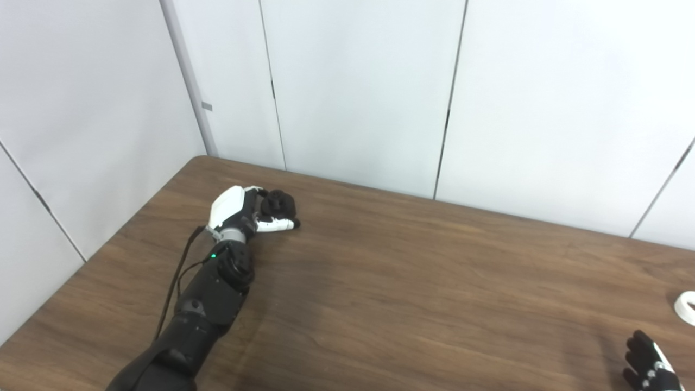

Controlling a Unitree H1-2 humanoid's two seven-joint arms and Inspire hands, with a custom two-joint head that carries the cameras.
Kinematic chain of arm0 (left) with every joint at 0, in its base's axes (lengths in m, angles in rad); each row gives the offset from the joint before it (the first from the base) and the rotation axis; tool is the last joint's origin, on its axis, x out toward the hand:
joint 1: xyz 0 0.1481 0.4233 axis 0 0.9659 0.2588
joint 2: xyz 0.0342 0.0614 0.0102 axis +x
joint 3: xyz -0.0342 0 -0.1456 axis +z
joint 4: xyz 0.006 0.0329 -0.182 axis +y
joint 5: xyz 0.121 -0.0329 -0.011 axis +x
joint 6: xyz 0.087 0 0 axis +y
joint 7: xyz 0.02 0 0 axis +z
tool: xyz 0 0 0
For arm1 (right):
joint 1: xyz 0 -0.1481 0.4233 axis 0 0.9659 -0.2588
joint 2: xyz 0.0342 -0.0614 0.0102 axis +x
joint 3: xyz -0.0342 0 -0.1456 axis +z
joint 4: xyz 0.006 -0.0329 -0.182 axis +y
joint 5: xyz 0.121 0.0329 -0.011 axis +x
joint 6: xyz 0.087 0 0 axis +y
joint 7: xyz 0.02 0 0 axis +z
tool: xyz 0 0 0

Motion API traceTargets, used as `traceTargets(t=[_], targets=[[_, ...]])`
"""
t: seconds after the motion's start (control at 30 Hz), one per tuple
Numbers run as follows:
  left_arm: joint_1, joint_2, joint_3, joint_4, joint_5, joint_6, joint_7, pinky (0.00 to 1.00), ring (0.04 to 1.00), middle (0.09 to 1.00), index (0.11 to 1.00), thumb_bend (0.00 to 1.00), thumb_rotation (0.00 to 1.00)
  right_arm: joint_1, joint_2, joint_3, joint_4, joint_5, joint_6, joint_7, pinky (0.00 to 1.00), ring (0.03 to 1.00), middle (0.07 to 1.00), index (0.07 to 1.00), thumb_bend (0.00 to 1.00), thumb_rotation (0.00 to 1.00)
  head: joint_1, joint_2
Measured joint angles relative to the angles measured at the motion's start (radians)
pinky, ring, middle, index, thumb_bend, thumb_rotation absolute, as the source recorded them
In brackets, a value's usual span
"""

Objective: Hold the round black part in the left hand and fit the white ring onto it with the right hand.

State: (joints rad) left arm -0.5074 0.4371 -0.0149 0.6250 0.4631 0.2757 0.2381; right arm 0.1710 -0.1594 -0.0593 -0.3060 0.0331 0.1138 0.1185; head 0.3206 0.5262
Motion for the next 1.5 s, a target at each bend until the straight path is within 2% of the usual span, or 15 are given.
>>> traceTargets(t=[0.4, 0.67, 0.7, 0.73, 0.77, 0.8, 0.87, 1.03, 1.5], targets=[[-0.004, 0.000, 0.001, 0.011, -0.008, -0.005, 0.002, 1.00, 0.970, 0.908, 0.755, 0.96, 0.37, 0.002, 0.000, 0.000, -0.003, 0.000, 0.001, 0.000, 1.00, 0.971, 0.959, 0.946, 0.54, 1.00, -0.002, 0.002], [-0.014, 0.000, 0.015, 0.028, -0.047, -0.020, 0.014, 1.00, 0.961, 0.875, 0.654, 0.86, 0.26, 0.002, 0.000, 0.000, -0.003, -0.001, 0.001, 0.000, 1.00, 0.970, 0.955, 0.942, 0.54, 1.00, -0.005, 0.000], [-0.014, 0.000, 0.016, 0.028, -0.055, -0.023, 0.016, 1.00, 0.957, 0.867, 0.624, 0.84, 0.23, 0.002, 0.000, 0.000, -0.003, -0.001, 0.001, 0.000, 1.00, 0.970, 0.955, 0.945, 0.53, 1.00, -0.005, 0.000], [-0.014, -0.001, 0.018, 0.030, -0.064, -0.031, 0.019, 1.00, 0.953, 0.859, 0.584, 0.77, 0.19, 0.002, 0.000, 0.000, -0.003, -0.003, 0.001, 0.000, 1.00, 0.970, 0.957, 0.948, 0.53, 1.00, -0.005, 0.000], [-0.014, -0.001, 0.020, 0.032, -0.068, -0.038, 0.022, 1.00, 0.949, 0.852, 0.539, 0.65, 0.14, 0.002, 0.000, 0.000, -0.003, -0.003, 0.001, 0.000, 1.00, 0.972, 0.958, 0.950, 0.53, 1.00, -0.005, 0.000], [-0.013, -0.001, 0.021, 0.035, -0.072, -0.047, 0.027, 1.00, 0.947, 0.849, 0.516, 0.59, 0.11, 0.002, 0.000, 0.000, -0.003, -0.004, 0.000, 0.000, 1.00, 0.972, 0.958, 0.950, 0.53, 1.00, -0.005, 0.000], [-0.013, -0.004, 0.024, 0.048, -0.080, -0.065, 0.040, 1.00, 0.928, 0.817, 0.492, 0.54, 0.07, 0.003, 0.000, 0.000, -0.003, -0.004, 0.001, 0.000, 0.99, 0.970, 0.956, 0.947, 0.54, 1.00, -0.005, 0.000], [-0.009, -0.012, 0.027, 0.068, -0.099, -0.119, 0.072, 1.00, 0.912, 0.795, 0.484, 0.52, 0.06, 0.003, 0.000, 0.000, -0.005, -0.004, 0.002, 0.000, 0.99, 0.966, 0.951, 0.945, 0.55, 1.00, -0.009, -0.003], [0.007, -0.009, 0.003, 0.056, -0.097, -0.142, 0.098, 1.00, 0.876, 0.769, 0.484, 0.52, 0.05, 0.003, 0.000, -0.001, -0.006, -0.004, 0.004, -0.001, 1.00, 0.965, 0.943, 0.938, 0.55, 1.00, -0.023, 0.003]])
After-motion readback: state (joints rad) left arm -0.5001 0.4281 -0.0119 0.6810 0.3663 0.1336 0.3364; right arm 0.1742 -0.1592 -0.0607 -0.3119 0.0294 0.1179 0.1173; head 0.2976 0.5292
